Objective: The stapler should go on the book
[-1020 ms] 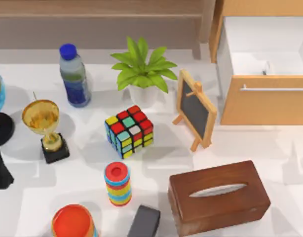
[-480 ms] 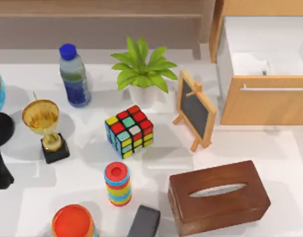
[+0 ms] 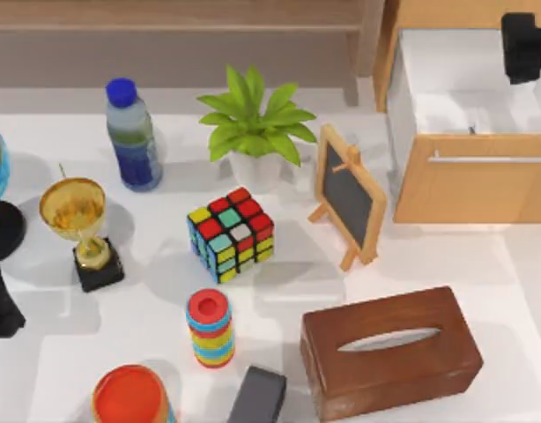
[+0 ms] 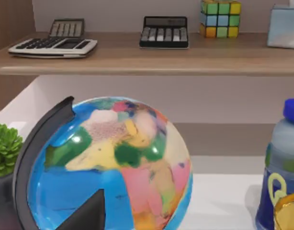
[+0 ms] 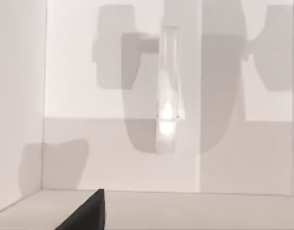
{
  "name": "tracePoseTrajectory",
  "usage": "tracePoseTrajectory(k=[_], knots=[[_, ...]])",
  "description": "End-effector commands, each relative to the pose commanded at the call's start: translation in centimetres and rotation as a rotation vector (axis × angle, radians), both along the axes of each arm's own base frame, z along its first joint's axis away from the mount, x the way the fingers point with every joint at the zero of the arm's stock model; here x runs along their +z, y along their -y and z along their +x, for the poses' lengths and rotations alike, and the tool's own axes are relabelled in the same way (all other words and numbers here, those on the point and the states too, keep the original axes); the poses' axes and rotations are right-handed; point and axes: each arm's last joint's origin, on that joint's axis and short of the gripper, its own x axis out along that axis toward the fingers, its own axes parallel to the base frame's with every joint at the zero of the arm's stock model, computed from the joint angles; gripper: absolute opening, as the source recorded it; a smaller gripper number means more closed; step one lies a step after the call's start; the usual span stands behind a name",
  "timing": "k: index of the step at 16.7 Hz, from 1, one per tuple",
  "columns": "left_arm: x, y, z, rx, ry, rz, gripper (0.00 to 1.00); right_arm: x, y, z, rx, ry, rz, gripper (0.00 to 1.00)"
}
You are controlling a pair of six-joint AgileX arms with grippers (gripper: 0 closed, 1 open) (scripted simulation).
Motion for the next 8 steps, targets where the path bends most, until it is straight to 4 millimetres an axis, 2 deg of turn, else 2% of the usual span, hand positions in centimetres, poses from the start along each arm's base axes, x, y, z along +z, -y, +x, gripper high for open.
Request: tracePoseTrajectory(k=[2,4,6,8], knots=[[0.0,0.0,0.0,0.0,0.0,0.0,1.0,-2.9,-0.9,3.6,0.002,-0.122,-0.011,1.0],[0.0,0.0,0.0,0.0,0.0,0.0,1.0,-5.6,-1.7,6.2,0.002,-0.216,-0.02,1.0],[0.0,0.0,0.0,0.0,0.0,0.0,1.0,-7.8,-2.2,8.0,-0.001,-0.281,-0.028,1.0],[0.0,0.0,0.0,0.0,0.0,0.0,1.0,-9.1,-2.4,9.1,-0.006,-0.316,-0.031,1.0]])
